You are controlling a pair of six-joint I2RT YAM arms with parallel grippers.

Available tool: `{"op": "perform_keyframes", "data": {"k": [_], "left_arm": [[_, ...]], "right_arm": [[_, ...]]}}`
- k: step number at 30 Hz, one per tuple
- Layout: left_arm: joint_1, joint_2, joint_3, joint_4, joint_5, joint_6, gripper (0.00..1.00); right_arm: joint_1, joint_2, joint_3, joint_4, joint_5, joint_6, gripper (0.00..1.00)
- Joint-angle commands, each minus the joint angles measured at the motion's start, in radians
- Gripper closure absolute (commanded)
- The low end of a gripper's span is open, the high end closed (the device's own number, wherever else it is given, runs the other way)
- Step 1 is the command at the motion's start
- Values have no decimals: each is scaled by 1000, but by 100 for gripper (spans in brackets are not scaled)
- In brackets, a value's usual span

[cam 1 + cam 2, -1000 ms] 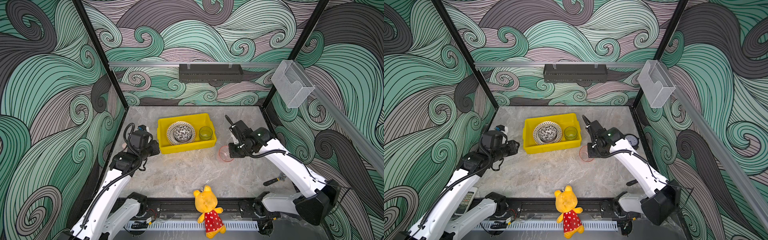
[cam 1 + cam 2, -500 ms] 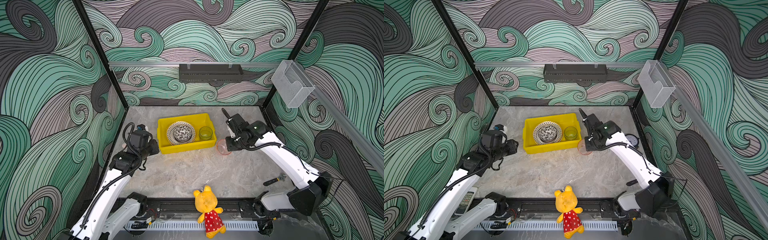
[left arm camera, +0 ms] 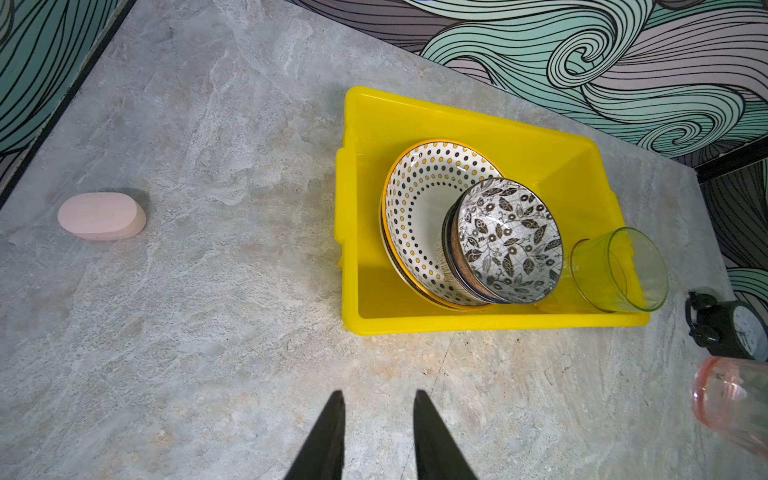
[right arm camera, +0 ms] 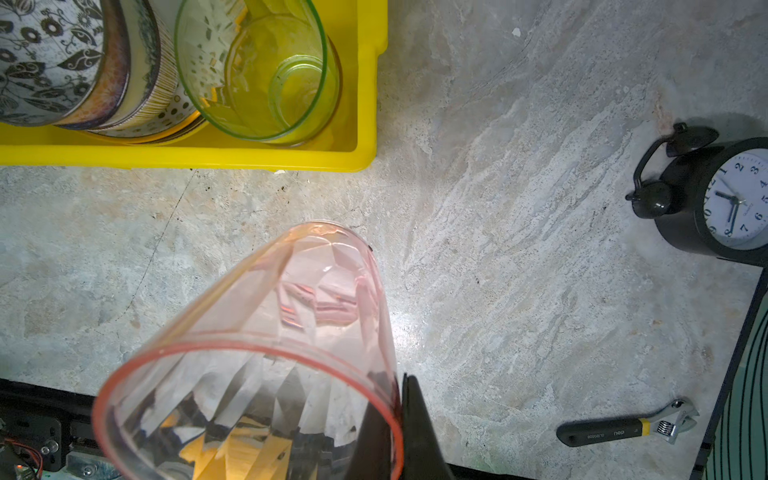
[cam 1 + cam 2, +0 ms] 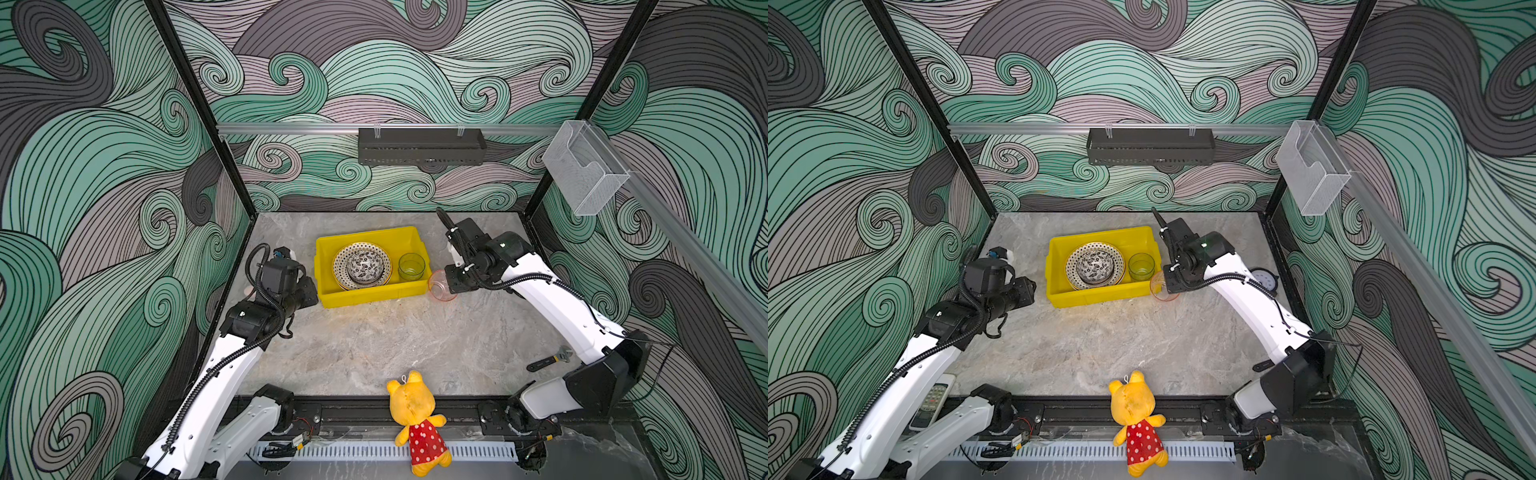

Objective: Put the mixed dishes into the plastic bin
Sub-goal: 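Carry the pink glass cup with the right gripper toward the bin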

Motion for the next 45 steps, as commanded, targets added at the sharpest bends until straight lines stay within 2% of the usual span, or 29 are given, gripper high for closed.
{"op": "perform_keyframes", "data": {"k": [1, 17, 45], "left_arm": [[11, 16, 45, 23, -20, 9, 69], [17, 67, 68, 30, -43, 29, 69], [37, 71, 57, 14, -70, 43, 69]], "right_arm": [[-6, 17, 43, 1, 11, -22, 100], [-12, 147, 219, 9, -17, -54, 100], [-11, 306, 417, -9, -45, -79, 100]]}}
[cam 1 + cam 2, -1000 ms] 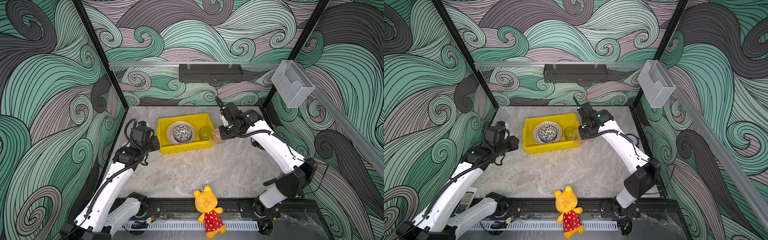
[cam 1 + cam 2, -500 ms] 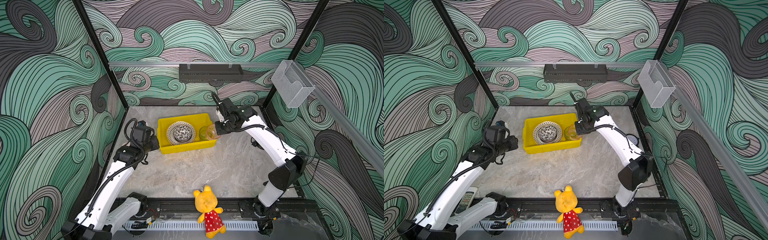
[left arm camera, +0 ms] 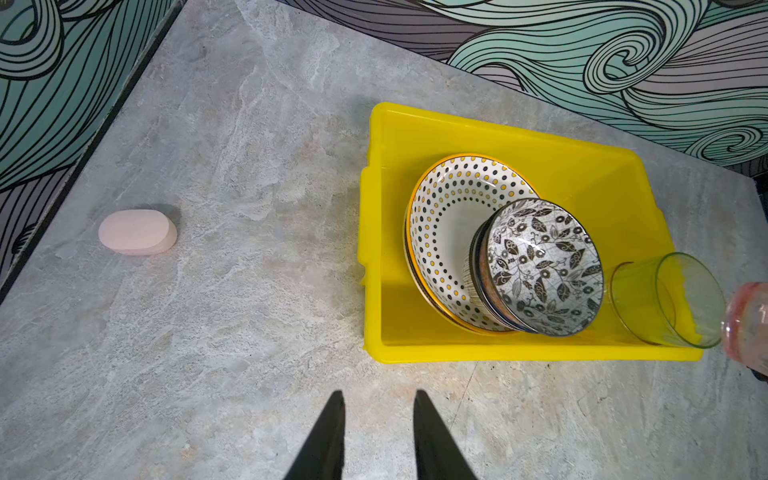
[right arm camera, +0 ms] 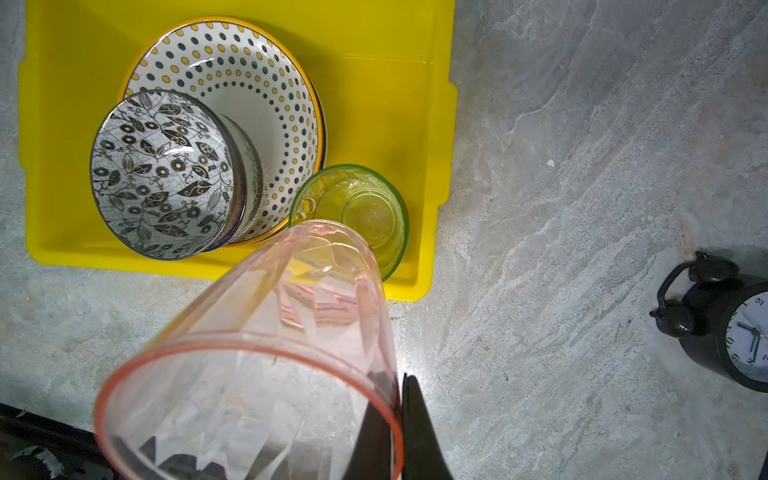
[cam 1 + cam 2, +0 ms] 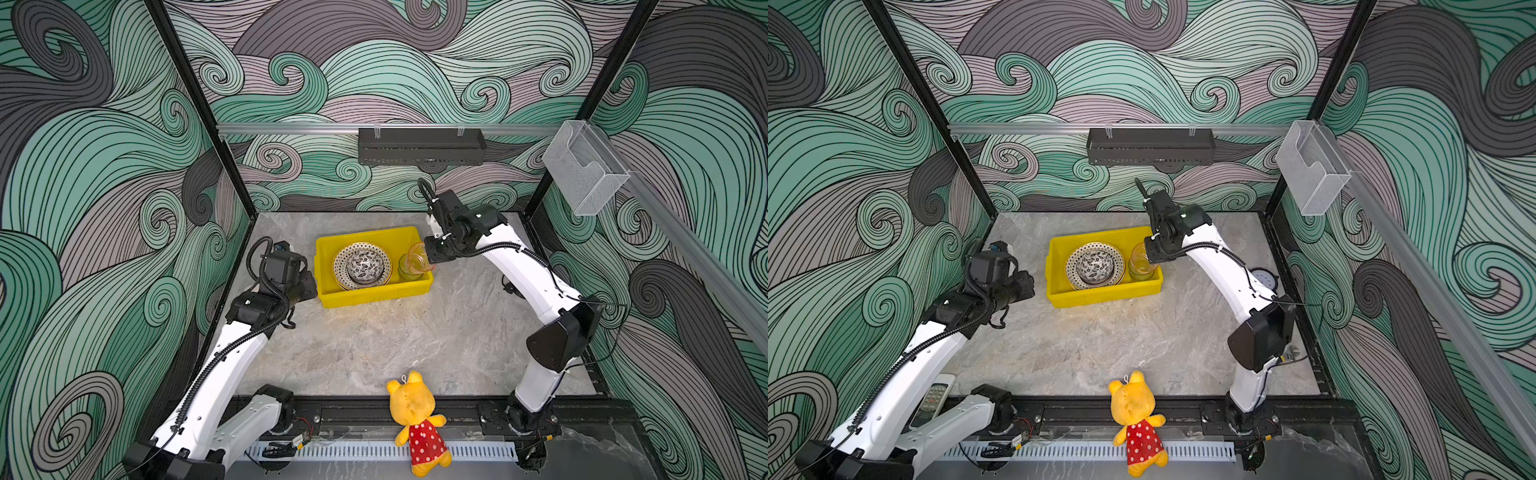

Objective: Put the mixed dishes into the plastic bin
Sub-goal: 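Carry the pink glass cup with the right gripper toward the bin, then lower the pink glass cup into the bin onto the green cup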

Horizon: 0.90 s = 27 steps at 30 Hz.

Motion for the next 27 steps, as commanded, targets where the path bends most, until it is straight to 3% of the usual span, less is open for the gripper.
{"op": "perform_keyframes", "data": {"k": [1, 27], "left_arm": [[11, 2, 34, -7, -20, 16, 69], [42, 16, 36, -7, 4, 32, 69]], "right_arm": [[-5, 15, 42, -20, -5, -22, 100], [-10, 121, 125, -31, 16, -28, 100]]}}
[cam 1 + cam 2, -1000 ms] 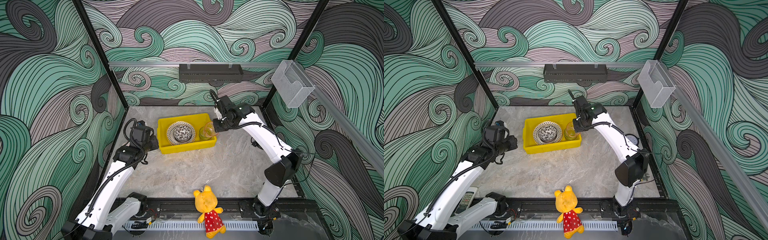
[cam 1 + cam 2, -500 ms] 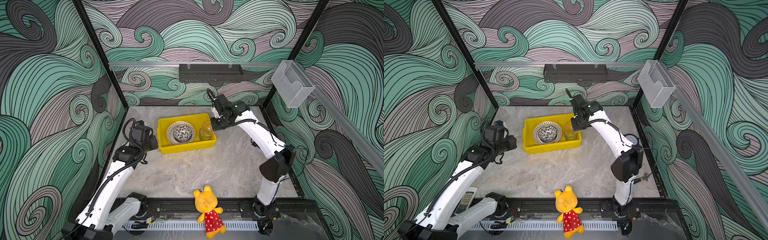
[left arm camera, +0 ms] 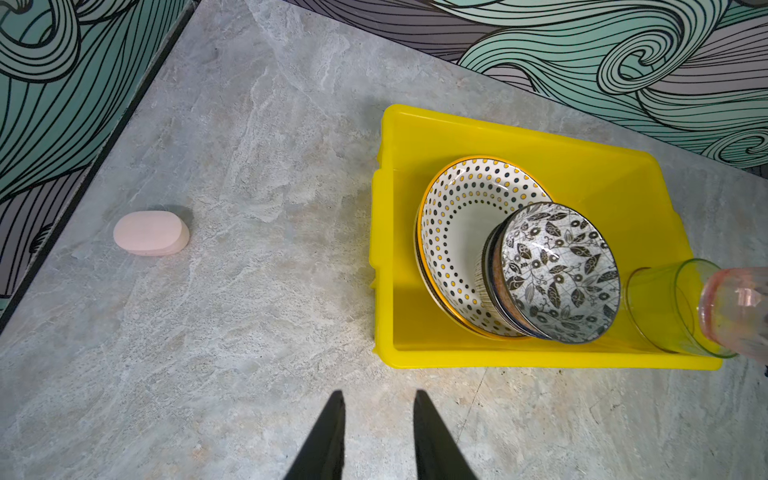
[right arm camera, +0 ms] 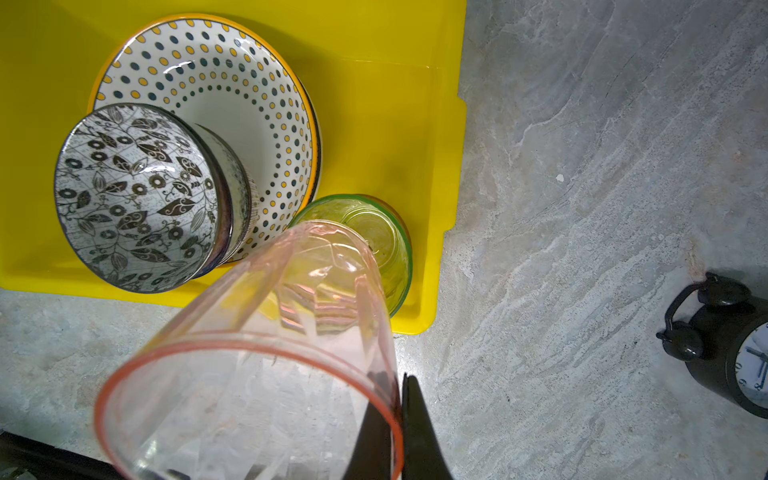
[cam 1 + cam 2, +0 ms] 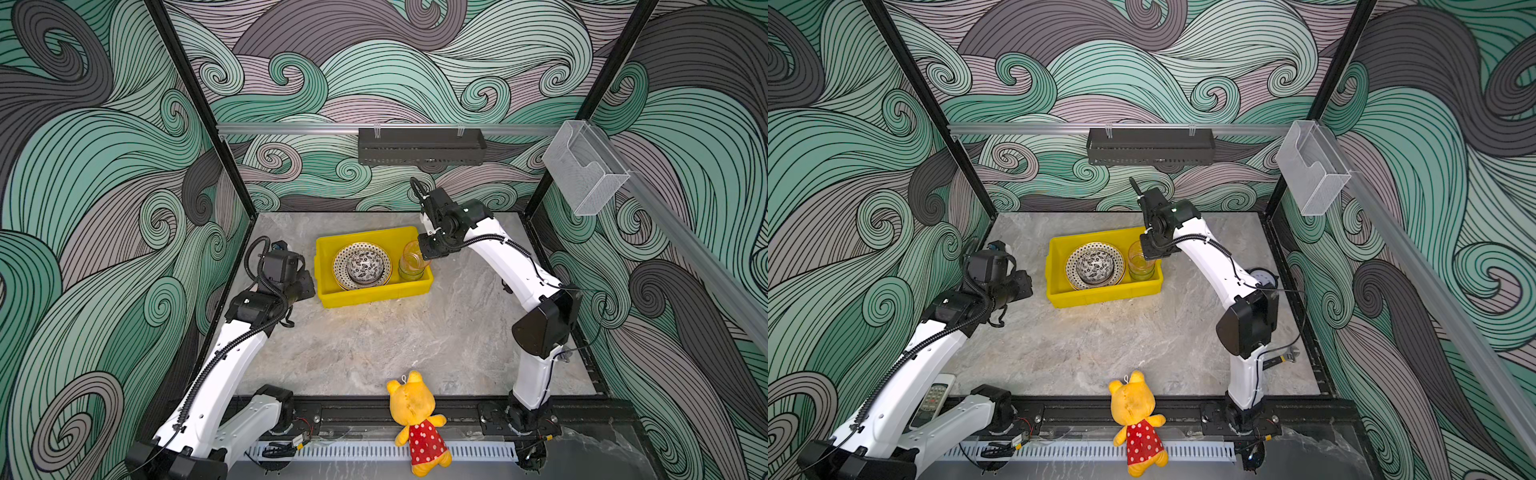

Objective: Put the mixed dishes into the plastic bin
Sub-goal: 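Lower the pink glass cup into the bin onto the green cup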

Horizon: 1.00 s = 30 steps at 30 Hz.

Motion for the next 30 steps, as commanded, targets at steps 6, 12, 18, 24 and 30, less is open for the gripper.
{"op": "perform_keyframes", "data": {"k": [6, 12, 18, 24, 30], "left_arm": [[19, 11, 36, -6, 8, 14, 69], [25, 11, 40, -9, 15, 14, 69], [32, 13, 54, -14, 15, 23, 69], [38, 23, 53, -13, 18, 17, 69], [44, 33, 60, -16, 41, 9, 69]], "right_arm": [[-5, 14, 50, -15, 15, -15, 100], [-9, 32, 55, -15, 12, -15, 100], [-13, 42, 60, -18, 15, -17, 100], [-16, 54, 63, -19, 15, -20, 100], [-19, 77, 65, -17, 13, -17, 100]]}}
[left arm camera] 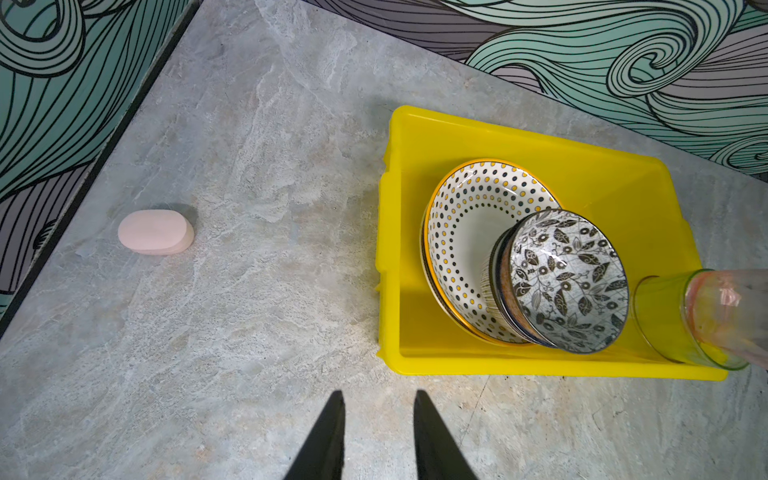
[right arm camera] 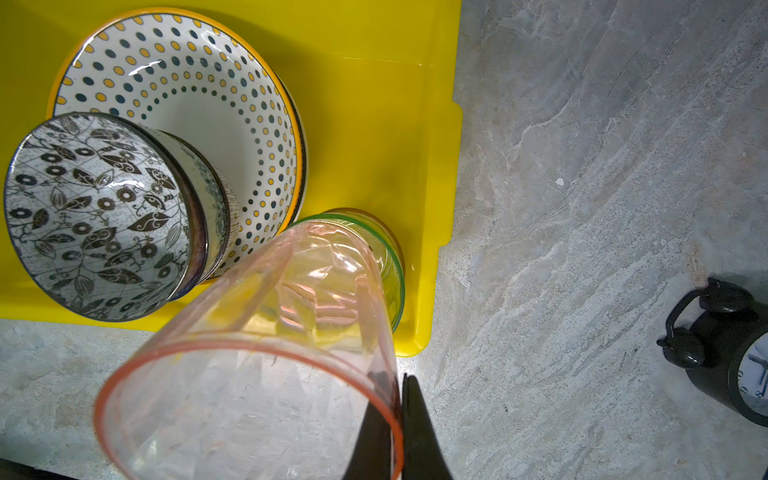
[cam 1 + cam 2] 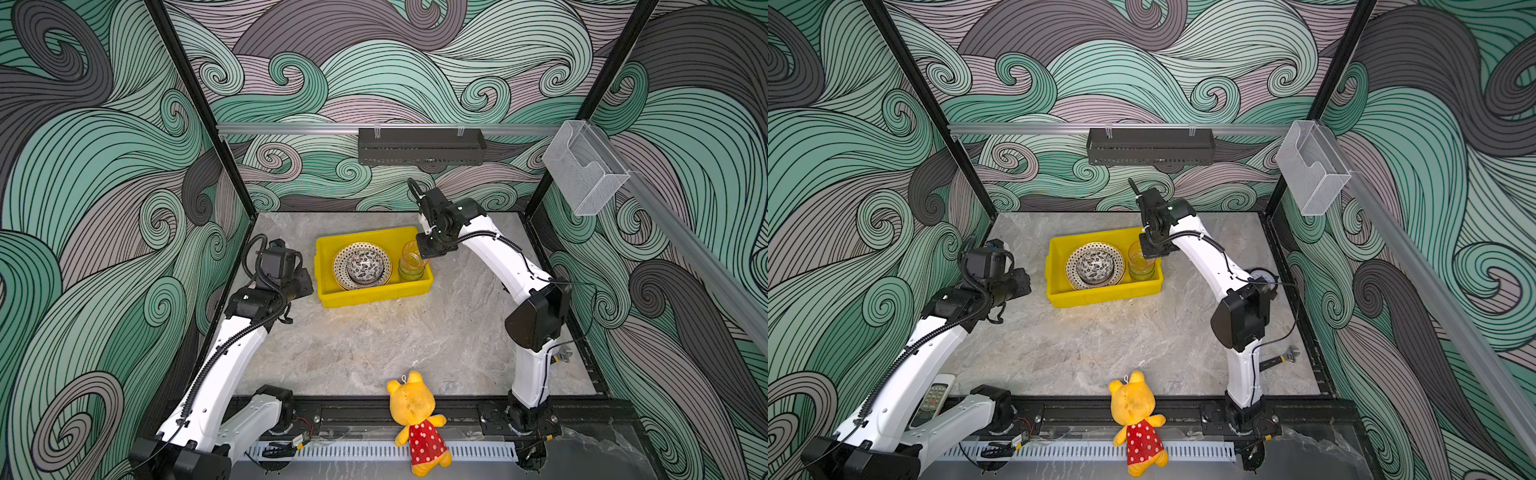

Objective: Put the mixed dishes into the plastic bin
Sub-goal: 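Lower the pink glass cup into the bin onto the green cup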

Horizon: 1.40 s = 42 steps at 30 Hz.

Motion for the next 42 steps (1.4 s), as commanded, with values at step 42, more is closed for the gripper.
{"op": "perform_keyframes", "data": {"k": [42], "left_arm": [[45, 17, 15, -2, 47, 2, 69]], "right_arm": [[-8, 137, 105, -111, 16, -23, 95]]}}
